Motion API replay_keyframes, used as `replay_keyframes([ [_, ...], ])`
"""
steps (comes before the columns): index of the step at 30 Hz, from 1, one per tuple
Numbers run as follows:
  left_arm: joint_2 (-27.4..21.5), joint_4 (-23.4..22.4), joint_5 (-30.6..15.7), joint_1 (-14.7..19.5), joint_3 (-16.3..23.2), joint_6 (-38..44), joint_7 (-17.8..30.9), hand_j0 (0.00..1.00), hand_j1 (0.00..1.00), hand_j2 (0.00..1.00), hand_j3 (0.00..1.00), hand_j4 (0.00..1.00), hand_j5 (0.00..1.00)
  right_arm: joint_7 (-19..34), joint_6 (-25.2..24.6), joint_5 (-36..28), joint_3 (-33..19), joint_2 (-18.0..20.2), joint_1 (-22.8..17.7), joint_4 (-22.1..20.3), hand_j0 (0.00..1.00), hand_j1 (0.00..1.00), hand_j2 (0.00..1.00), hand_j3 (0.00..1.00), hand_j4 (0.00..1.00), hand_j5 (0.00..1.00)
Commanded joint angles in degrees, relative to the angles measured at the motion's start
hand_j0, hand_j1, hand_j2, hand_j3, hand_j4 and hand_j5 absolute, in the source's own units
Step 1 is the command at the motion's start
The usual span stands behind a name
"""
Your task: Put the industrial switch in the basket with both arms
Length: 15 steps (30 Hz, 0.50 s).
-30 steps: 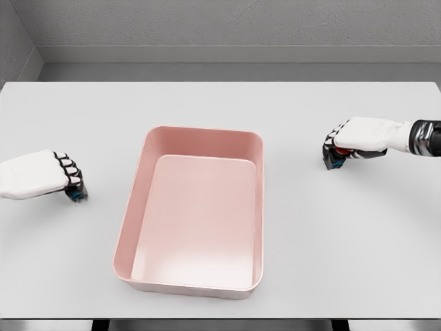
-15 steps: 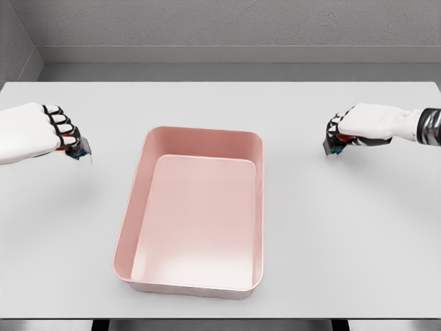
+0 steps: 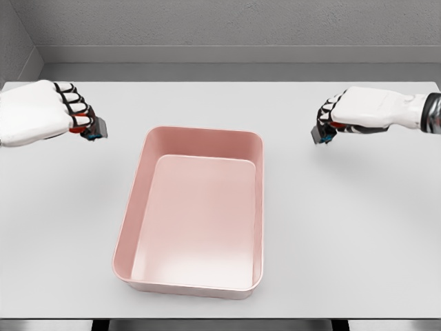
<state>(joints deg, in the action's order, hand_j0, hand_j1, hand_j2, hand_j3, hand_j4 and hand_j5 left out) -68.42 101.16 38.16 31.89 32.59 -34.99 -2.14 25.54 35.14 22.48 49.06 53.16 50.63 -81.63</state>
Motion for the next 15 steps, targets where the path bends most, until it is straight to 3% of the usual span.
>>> replay_keyframes([
  [1,2.76,0.01,-0.36,0.19,0.37,-0.01,2.32,0.43,0.43,0.43,0.43,0.43,0.43,-0.06,-0.14,-1.56,-0.01,0.80,0.09,-0.81,0.48,0.48,0.48,0.48,0.48,0.48],
  [10,8.92,0.09,-0.36,2.12,0.63,-0.01,8.91,0.42,0.42,0.42,0.42,0.42,0.42,-0.14,-0.14,-2.53,0.43,0.54,1.23,-4.59,0.48,0.48,0.48,0.48,0.48,0.48],
  [15,12.87,0.18,-0.45,4.76,1.59,-0.01,9.00,0.42,0.42,0.42,0.42,0.42,0.42,-0.14,-0.14,-2.88,0.43,0.37,1.85,-7.22,0.48,0.48,0.48,0.48,0.48,0.48],
])
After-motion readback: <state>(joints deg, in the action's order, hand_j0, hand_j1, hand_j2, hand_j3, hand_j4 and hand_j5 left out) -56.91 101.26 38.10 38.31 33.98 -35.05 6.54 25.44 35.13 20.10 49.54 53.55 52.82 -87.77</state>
